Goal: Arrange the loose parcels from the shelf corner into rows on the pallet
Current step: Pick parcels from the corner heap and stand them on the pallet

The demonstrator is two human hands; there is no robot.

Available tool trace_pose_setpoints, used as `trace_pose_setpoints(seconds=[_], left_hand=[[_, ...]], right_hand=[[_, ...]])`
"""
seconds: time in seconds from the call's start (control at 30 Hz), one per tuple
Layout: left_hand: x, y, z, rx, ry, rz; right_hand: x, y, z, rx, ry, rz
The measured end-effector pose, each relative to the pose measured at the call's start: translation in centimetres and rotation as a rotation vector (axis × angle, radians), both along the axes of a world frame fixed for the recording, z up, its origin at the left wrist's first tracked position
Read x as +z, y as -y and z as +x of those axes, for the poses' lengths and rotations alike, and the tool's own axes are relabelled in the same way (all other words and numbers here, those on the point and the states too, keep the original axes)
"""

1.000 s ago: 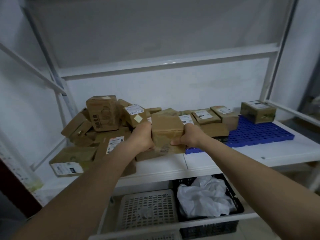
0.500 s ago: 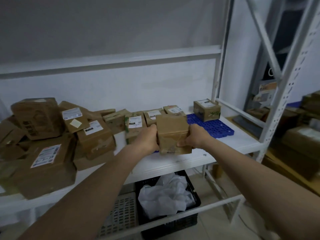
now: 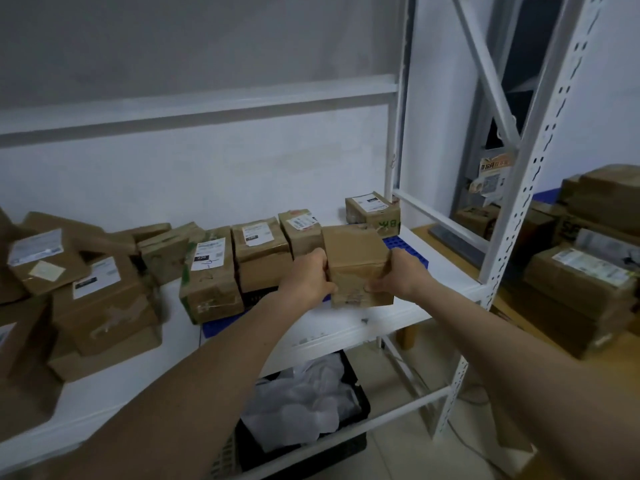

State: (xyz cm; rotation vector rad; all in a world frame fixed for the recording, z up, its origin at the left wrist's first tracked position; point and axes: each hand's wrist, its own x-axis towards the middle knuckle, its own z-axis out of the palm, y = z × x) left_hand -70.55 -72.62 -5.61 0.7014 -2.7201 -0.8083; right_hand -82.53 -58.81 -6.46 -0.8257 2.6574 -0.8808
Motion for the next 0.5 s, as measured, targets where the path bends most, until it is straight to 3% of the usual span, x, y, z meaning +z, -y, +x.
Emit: trace_pose_setpoints(seconds=[0.5], left_hand=[[0.0, 9.5, -16.0, 0.125, -0.022, -0.157]], right_hand=[[1.3, 10.9, -15.5, -0.013, -0.144, 0.043]])
